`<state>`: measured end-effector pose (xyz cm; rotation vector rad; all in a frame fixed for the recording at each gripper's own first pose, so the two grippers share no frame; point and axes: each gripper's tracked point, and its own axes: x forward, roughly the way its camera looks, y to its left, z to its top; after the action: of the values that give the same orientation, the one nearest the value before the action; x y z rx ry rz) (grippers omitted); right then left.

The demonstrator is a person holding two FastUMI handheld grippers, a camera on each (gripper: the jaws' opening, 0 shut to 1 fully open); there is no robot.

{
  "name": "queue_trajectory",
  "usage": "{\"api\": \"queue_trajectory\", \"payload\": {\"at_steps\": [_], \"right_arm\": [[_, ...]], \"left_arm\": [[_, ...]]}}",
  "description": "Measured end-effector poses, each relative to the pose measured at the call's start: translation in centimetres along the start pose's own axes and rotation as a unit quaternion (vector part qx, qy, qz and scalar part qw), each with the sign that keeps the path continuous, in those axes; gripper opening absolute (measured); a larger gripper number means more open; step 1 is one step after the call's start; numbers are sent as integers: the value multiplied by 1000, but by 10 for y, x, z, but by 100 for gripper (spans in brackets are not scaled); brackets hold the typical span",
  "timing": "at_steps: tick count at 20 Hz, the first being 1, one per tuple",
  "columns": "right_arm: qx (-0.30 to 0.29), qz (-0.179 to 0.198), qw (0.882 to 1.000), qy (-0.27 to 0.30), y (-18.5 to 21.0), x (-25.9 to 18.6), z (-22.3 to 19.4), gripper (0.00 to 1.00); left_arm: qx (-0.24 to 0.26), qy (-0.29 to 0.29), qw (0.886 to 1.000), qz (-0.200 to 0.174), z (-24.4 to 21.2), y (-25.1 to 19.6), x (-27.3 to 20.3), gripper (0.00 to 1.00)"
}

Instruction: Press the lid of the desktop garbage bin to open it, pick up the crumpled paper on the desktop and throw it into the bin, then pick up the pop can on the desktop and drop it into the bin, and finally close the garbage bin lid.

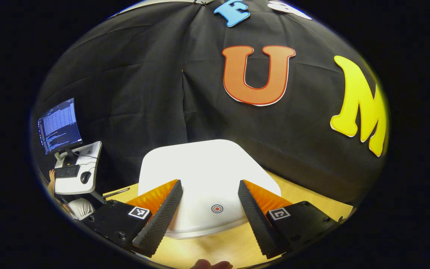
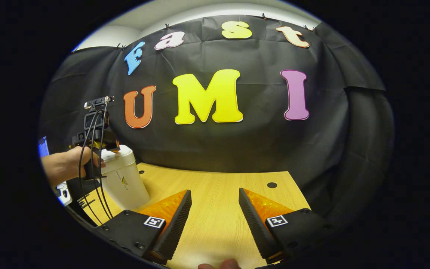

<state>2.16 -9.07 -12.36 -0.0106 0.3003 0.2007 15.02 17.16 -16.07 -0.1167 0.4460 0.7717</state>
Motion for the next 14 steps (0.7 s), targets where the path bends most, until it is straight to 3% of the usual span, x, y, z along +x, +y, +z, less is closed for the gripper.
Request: {"api": "queue_trajectory", "payload": {"at_steps": [8,14], "right_arm": [[11,-16,1000,7,-12,-3,-4,83],[-1,-15,1000,-23,4,-7,16,83]], "left_arm": [[-4,-37,999,-18,6,-6,-4,99],[-20,-46,996,-72,19,-1,-25,100]]}}
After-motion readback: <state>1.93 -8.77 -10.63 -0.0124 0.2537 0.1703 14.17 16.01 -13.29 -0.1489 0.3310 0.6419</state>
